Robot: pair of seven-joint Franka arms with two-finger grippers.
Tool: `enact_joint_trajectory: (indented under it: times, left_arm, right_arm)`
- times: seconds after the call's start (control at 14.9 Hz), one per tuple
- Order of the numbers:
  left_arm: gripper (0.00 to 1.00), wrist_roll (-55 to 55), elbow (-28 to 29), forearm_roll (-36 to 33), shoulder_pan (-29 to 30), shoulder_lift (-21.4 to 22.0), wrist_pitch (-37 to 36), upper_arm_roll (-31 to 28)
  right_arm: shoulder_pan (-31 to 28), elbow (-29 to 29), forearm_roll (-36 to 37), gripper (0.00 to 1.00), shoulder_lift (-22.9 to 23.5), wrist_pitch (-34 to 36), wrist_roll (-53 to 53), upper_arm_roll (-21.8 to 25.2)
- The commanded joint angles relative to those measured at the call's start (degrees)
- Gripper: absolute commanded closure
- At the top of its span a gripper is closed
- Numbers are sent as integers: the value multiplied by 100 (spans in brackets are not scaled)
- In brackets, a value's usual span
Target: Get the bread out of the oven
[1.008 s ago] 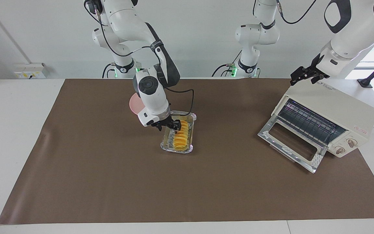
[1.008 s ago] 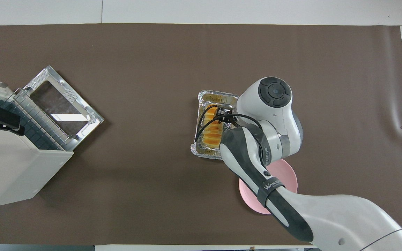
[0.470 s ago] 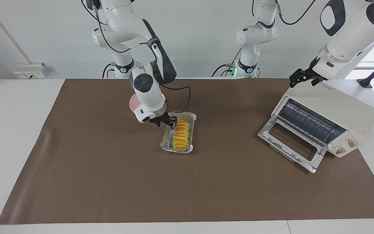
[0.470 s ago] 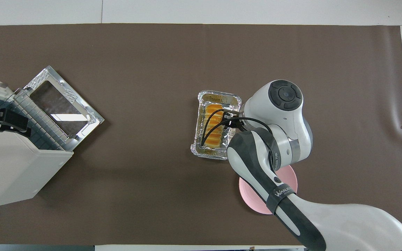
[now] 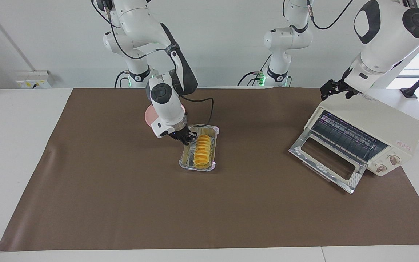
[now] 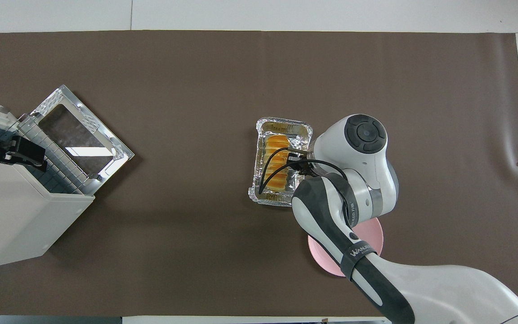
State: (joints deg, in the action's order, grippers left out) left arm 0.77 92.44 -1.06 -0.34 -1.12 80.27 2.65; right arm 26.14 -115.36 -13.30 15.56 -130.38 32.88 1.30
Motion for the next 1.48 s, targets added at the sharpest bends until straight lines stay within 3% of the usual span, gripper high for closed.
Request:
enact_joint_trajectory:
  times: [0.0,0.27,0.47,1.01,1.08,1.14,1.21,1.41]
  left_arm:
    - [0,-59,-33,-122,-168,7,15,-195]
    - [0,-51,-16,-122,-142,24,33,-186]
    - [0,-50,-33,-122,-142,33,86,-186]
    - [0,-42,28,18,-151,86,446,-160]
    - [0,-42,28,62,-168,86,455,-160]
    - [0,-42,37,62,-177,95,463,-160]
    - [0,-50,46,54,-177,112,455,-151]
    - [0,-42,29,54,-177,103,594,-134]
  right_arm:
    - [-143,118,-164,100,-114,-5,-465,-7]
    - [-1073,698,-216,100,-62,530,-1815,1]
    - [-1724,664,-532,100,-18,549,-3012,1]
    - [-1990,260,-700,100,-79,523,-3683,19]
    - [-1990,277,-691,77,-79,540,-3683,28]
    - [-1990,304,-656,11,-70,532,-3675,36]
    - [-1972,373,-595,0,-97,558,-3666,37]
    - [-1911,768,-279,0,-141,734,-3604,54]
